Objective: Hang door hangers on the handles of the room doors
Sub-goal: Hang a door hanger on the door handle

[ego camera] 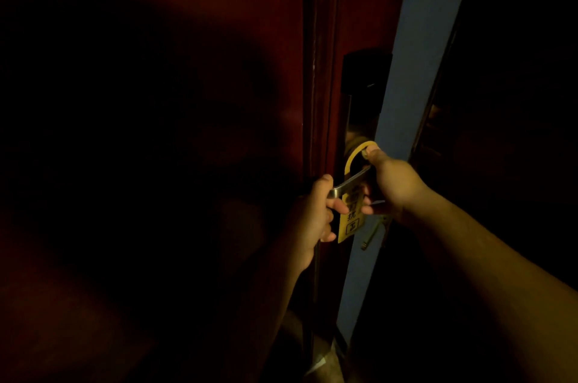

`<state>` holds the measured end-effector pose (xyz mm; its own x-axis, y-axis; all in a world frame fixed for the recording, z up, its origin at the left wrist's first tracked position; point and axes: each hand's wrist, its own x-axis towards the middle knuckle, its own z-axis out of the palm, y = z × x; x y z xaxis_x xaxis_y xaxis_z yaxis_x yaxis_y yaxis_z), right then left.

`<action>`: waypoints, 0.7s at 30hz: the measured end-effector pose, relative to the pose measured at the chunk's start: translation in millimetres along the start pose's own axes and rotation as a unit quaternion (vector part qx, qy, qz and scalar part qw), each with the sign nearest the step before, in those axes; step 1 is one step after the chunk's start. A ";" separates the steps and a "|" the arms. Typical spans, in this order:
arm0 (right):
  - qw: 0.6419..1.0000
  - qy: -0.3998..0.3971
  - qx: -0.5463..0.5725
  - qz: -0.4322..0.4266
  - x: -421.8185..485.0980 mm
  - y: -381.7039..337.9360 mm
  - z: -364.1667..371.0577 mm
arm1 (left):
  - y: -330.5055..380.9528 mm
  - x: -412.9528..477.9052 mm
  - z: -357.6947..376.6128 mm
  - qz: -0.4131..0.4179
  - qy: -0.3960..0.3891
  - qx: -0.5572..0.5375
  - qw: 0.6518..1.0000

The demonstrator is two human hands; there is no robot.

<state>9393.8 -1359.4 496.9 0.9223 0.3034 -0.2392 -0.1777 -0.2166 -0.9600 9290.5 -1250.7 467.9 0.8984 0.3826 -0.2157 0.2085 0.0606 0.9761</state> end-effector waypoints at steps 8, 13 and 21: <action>1.000 0.030 -0.009 -0.002 -15.2 -1.4 3.7 | 2.6 -11.1 -7.9 -0.018 -0.046 -0.016 0.999; 0.999 0.049 -0.015 0.007 -20.7 -0.3 1.4 | 1.3 -12.6 -7.6 -0.022 -0.069 -0.015 0.997; 0.998 0.052 -0.023 0.016 -34.0 2.8 -8.3 | -1.9 -22.7 0.4 -0.023 -0.070 -0.005 0.997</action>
<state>9364.8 -1378.1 503.5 0.9476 0.1973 -0.2512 -0.1942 -0.2685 -0.9435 9269.9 -1259.8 470.9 0.9330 0.2477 -0.2609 0.2477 0.0839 0.9652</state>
